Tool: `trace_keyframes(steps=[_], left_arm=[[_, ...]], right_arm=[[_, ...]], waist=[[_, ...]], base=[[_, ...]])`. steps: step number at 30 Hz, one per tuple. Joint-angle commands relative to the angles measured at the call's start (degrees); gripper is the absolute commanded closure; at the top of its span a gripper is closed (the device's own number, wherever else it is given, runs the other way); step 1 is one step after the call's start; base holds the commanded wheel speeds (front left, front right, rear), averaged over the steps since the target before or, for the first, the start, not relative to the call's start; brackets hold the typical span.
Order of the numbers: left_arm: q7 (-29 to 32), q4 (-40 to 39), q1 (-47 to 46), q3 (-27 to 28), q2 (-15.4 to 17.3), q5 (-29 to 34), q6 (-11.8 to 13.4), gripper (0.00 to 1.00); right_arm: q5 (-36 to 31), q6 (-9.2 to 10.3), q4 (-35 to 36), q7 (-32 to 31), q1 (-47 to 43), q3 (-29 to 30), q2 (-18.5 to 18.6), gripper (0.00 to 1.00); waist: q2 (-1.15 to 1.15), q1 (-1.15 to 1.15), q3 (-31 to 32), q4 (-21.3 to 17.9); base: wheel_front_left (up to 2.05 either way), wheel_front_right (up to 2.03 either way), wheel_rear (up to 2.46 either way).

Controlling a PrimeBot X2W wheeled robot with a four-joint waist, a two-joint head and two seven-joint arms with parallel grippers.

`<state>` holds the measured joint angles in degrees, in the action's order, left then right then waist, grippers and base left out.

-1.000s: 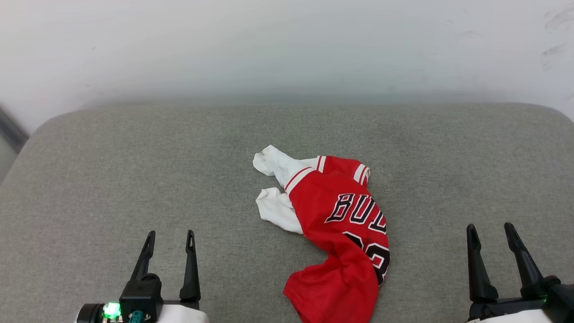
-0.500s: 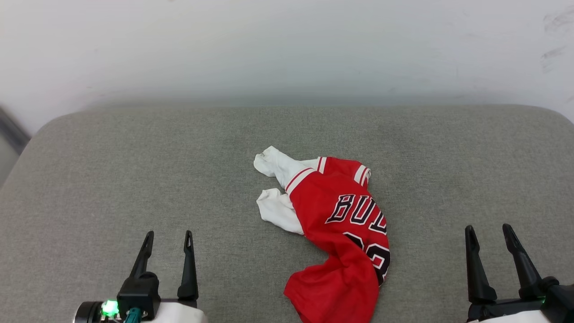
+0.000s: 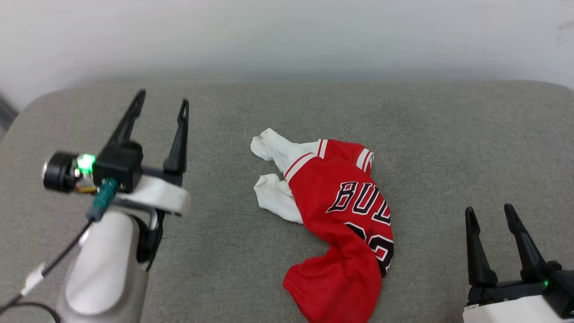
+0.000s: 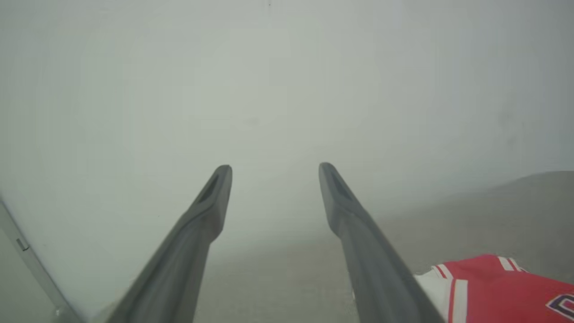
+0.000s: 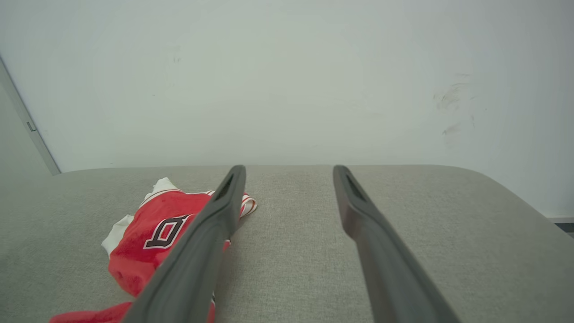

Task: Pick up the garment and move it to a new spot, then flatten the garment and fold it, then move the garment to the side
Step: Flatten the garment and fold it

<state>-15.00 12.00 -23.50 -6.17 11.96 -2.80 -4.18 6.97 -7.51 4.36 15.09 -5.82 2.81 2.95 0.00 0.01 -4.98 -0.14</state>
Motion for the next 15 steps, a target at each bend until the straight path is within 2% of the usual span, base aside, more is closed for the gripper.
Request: trace_keyframes(steps=[1,7,10,12,15], left_arm=[[0.2,0.3,-1.8,-0.2,0.5,0.1,-0.4,0.0],[8.1,5.4,-15.7,-2.5,2.9,-1.8,-2.4,0.0],[15.2,8.2,-21.0,-5.6,4.1,-4.1,-3.1,0.0],[20.7,9.6,-24.7,-9.7,5.8,-7.0,-3.1,0.0],[29.7,10.9,-29.2,-19.0,9.8,-13.6,-3.1,0.0]], right_arm=[[-0.4,0.04,0.3,0.1,0.8,0.1,-0.1,0.0],[-0.6,0.04,1.1,0.1,3.1,1.0,-0.1,0.0],[-0.5,0.04,1.4,0.1,4.2,1.4,-0.1,0.0],[-0.5,0.04,1.7,0.1,5.0,1.3,-0.1,0.0],[-0.4,0.04,1.8,0.1,6.0,1.1,-0.1,0.0]], waist=[[0.0,-0.01,-1.2,-0.3],[0.0,-0.01,-5.6,-0.7],[0.0,-0.01,-7.7,-0.8],[0.0,-0.01,-9.0,-1.0],[0.0,-0.01,-10.8,-1.5]], base=[[0.0,0.0,0.0],[0.0,0.0,0.0],[0.0,0.0,0.0],[0.0,0.0,0.0],[0.0,0.0,0.0]])
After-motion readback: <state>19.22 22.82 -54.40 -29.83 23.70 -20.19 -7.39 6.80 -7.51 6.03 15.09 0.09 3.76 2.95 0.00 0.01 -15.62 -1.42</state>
